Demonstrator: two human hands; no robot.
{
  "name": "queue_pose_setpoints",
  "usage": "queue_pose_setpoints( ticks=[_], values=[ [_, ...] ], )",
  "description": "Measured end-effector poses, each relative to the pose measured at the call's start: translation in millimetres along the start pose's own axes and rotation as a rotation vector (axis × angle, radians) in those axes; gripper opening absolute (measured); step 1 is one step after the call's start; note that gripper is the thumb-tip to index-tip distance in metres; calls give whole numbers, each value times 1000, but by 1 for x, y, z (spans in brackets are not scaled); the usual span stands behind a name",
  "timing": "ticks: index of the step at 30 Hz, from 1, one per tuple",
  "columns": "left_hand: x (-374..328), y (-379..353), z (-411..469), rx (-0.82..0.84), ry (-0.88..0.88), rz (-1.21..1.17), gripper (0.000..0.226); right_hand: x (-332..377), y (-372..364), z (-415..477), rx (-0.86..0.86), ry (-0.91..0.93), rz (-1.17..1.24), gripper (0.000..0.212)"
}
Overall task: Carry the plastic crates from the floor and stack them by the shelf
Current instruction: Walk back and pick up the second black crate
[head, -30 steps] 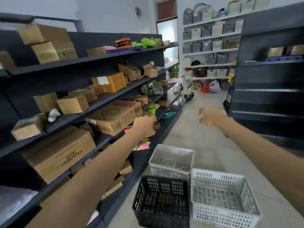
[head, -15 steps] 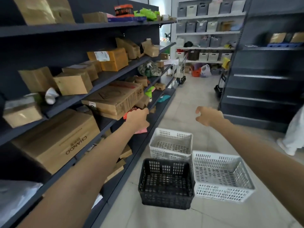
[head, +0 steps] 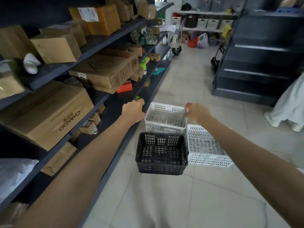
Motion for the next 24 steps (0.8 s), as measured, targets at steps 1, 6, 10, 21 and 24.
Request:
queue_pose_setpoints(
  ticks=[1,6,10,21,24],
  values=[
    [4,-7,0,8,4,-8,43,3,-11,0,11,-2,1,32],
    [38,-56,5,108,21,22,42,17,-69,13,88,-40,6,32],
    [65,-83,19,122,31,21,39,25,-102,34,106,-73,63,36],
    [98,-167,103,231,63,57,48,3,-190,115,168,-106,10,43],
    [110,-195,138,227,72,69,43,-17,-210,144,136,-169,28,34]
  ],
)
Point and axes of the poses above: each hand's wrist, its own z-axis towards the middle knuckle, its own y-axis out of the back of the hand, x = y × z, the point moved 9 cm from there along z, towards the middle knuckle, and after that the axes turned 11 degrees about -z, right-handed, at the moved point
